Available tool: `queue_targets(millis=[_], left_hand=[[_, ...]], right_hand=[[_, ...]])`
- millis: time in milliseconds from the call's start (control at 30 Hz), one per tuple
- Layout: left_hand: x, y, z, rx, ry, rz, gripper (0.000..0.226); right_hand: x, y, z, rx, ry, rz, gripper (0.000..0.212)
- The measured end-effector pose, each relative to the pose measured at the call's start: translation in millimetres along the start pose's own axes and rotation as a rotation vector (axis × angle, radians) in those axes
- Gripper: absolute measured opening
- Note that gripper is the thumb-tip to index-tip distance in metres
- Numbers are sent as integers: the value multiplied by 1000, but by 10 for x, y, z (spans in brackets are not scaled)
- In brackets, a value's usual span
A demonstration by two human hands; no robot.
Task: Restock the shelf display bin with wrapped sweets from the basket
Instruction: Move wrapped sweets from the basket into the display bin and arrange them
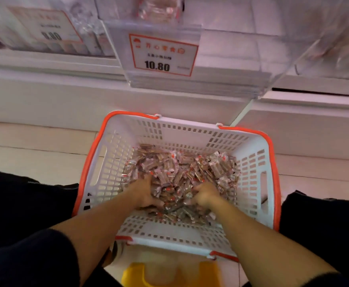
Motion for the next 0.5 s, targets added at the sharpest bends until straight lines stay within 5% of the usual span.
queue_targets(millis=[100, 233, 433, 500], left_hand=[[-52, 76, -146, -58, 116, 56, 118], [2, 104, -276, -286, 306, 90, 74], [121, 160, -150, -298, 235, 48, 17], [110, 151, -226, -237, 358, 9, 24]], right_hand=[[-76, 68, -22, -28, -103, -16, 46], [-104, 184, -163, -53, -80, -16, 43], [-95, 267, -147, 5, 62, -100, 23], [-48, 251, -143, -19, 96, -89, 30]])
Point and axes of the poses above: each hand's wrist, its own y-axis away from the middle knuckle, its own z-axis out of the back of the hand, x = y × z, the point moved 6 cm from there along -y, towards the middle knuckle, and after that the axes turned 10 degrees about -z, right-handed, at the moved point
